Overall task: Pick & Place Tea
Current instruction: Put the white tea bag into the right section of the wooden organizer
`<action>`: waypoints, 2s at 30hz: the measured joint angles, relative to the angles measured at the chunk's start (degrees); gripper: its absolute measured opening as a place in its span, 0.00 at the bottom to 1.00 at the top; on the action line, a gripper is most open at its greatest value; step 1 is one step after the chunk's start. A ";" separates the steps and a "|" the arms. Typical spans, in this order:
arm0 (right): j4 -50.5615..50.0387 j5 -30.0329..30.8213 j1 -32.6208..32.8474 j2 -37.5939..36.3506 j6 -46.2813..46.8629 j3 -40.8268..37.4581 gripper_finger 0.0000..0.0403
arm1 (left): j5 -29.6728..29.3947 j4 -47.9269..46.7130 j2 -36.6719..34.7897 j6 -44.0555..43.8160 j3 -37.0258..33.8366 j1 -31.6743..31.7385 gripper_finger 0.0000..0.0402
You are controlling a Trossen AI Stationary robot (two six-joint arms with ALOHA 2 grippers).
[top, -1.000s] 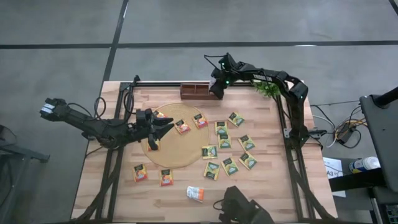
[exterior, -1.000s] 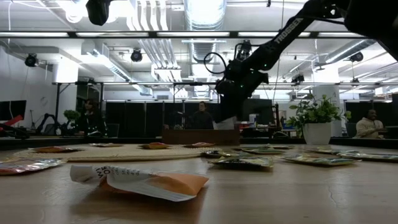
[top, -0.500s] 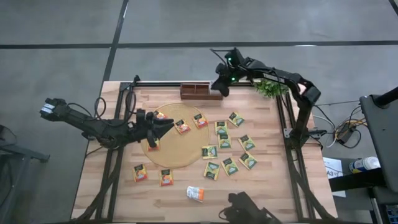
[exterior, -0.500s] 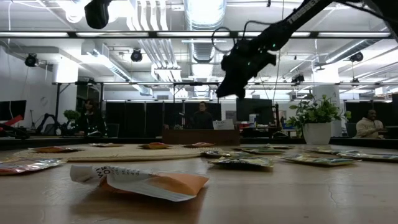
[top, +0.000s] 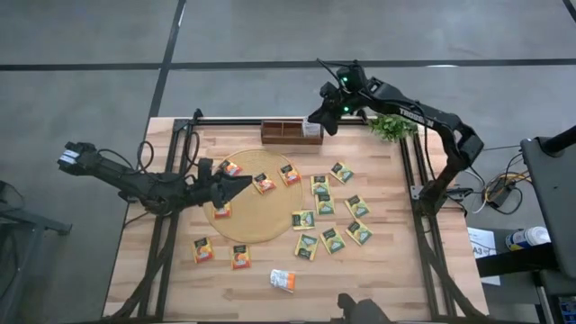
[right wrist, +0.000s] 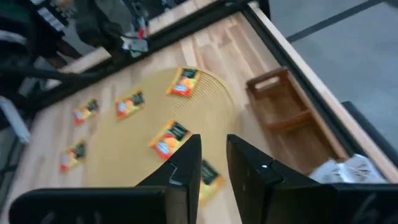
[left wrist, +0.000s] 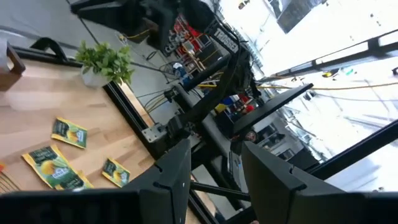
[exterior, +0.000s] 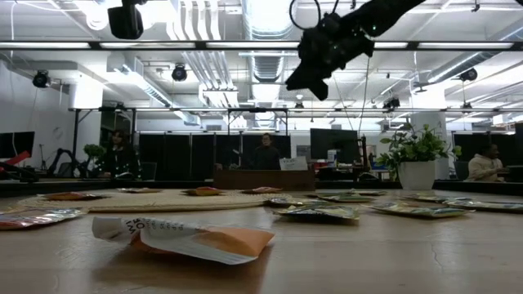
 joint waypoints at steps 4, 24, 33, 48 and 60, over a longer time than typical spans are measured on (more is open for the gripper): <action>0.01 -0.05 1.83 -2.39 3.94 -0.02 0.18 | 0.00 -0.02 0.00 -0.26 0.00 0.00 0.34; -0.33 20.41 18.80 -18.57 21.43 -0.18 0.09 | 10.49 -6.01 1.29 -8.83 -0.02 -0.02 0.34; 0.05 32.33 31.28 -22.65 18.17 -2.72 0.02 | 13.83 -6.55 4.17 -20.13 0.00 -0.09 0.34; 3.73 35.44 36.36 -41.23 20.09 -16.71 0.02 | 21.24 -0.07 11.39 -28.27 0.74 -8.85 0.34; 12.41 36.66 36.39 -52.13 28.52 -31.29 0.02 | 22.89 -26.40 23.84 -40.99 16.16 -11.74 0.34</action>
